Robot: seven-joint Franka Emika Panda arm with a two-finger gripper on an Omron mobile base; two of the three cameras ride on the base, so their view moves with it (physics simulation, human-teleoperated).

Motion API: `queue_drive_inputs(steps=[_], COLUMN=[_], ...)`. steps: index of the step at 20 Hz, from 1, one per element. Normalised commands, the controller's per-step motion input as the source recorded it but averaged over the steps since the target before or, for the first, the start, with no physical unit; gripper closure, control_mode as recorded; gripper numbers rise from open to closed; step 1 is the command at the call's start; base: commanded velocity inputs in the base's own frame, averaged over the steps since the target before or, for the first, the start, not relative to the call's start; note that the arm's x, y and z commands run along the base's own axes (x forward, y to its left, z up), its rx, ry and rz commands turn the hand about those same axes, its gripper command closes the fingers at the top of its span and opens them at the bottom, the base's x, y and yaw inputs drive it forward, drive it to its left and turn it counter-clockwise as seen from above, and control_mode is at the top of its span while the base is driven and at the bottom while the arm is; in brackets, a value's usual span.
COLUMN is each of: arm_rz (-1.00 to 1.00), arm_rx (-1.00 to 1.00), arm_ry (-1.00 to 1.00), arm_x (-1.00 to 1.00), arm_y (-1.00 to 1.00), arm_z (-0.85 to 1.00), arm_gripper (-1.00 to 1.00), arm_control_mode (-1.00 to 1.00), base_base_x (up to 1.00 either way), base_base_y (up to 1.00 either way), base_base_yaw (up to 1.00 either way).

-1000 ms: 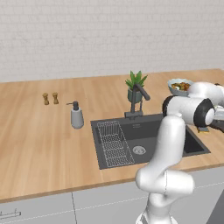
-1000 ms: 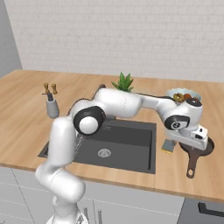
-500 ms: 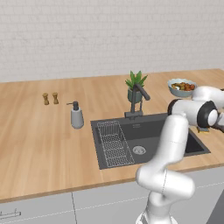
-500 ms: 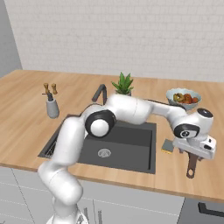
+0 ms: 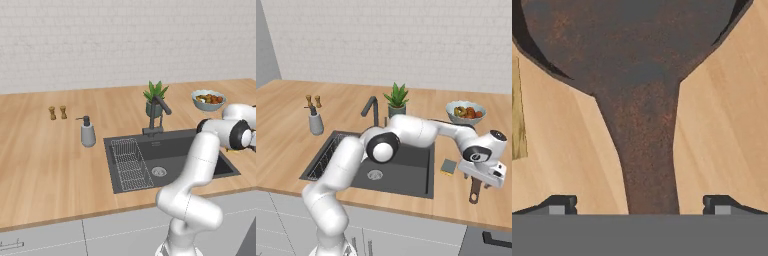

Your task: Pick the pan and sponge and place them into the sink. Then turn on the water.

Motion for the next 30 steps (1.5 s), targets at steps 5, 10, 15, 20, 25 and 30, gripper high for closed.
queue_drive_inputs(steps=[5,10,15,20,25,30], arm_rz=[0.0,0.0,0.0,0.02,0.02,0.07], arm_rx=[0.07,0.09,0.0,-0.15,-0.1,-0.1], arm_ry=[0.02,0.02,0.0,-0.04,-0.19,-0.28], arm_x=[0.26,0.27,0.09,-0.15,-0.16,-0.33], arm_y=[0.0,-0.03,0.0,0.22,0.43,0.57], arm_z=[-0.39,-0.42,-0.29,-0.12,-0.09,0.28], arm_gripper=[-1.0,1.0,1.0,1.0,1.0,1.0], arm_control_mode=[-1.0,-1.0,-1.0,-1.0,-1.0,-1.0], base_base_x=[0.0,0.0,0.0,0.0,0.0,0.0], base_base_y=[0.0,0.0,0.0,0.0,0.0,0.0], base_base_yaw=[0.0,0.0,0.0,0.0,0.0,0.0])
